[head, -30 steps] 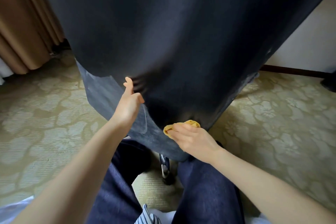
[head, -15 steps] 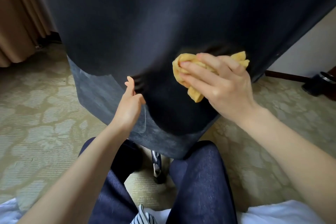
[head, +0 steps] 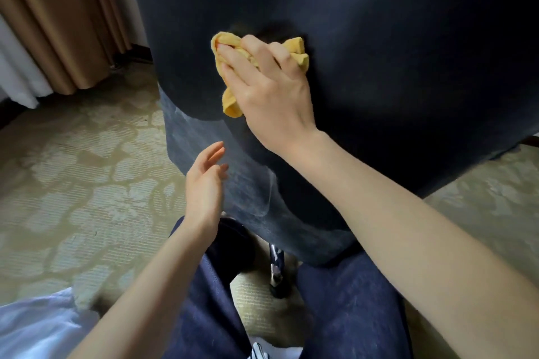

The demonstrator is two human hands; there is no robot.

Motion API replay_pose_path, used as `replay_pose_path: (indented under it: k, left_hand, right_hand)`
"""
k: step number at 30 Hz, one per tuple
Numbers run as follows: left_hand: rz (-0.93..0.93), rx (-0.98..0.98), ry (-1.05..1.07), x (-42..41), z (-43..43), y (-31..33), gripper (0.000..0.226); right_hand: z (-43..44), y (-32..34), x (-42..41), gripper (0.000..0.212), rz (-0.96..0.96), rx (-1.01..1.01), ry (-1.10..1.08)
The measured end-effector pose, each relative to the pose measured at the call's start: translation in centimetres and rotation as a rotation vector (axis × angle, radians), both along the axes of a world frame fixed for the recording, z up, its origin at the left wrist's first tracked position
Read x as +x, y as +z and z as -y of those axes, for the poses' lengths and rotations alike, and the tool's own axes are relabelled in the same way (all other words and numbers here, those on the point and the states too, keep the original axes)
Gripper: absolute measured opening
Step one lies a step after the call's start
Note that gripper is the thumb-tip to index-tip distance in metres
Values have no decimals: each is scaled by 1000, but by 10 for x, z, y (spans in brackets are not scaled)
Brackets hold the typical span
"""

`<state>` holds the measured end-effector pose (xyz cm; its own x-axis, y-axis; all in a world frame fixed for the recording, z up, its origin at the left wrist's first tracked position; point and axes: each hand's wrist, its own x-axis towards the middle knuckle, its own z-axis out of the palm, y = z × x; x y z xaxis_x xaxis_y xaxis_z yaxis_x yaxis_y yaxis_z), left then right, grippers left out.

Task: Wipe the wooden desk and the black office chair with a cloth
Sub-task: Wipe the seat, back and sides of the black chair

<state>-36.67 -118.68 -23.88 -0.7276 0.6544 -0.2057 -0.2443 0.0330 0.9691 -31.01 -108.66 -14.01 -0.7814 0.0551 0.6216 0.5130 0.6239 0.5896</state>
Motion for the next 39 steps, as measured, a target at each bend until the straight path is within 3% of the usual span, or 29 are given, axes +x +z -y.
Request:
replay_pose_path:
  k: [10,16,24,27,30,33,39]
  left_hand:
    - [12,-64,99,-32,7,-15,60]
    - [-26,-81,67,-35,8,-14,53]
    - [-57,-119,-137,-7,13,-14,47]
    - [-89,-167,-263,7,13,-8,42]
    - [-153,-249,-497,26,11,5,37]
    - [-99,-175,-663,45,18,25,28]
    - [-101,189,-513,51,48,85,37]
  right_hand:
    - [-3,-89,-55,51,549,-104,-135]
    - [-11,-121,-11,55,747,-65,-68]
    - [-8,-121,93,37,879,-104,39]
    - [-8,-105,130,22,681,-150,126]
    - [0,-75,149,33,395,-211,202]
    - [15,-41,150,34,150,-355,229]
    - [58,-9,127,38,-394,-729,262]
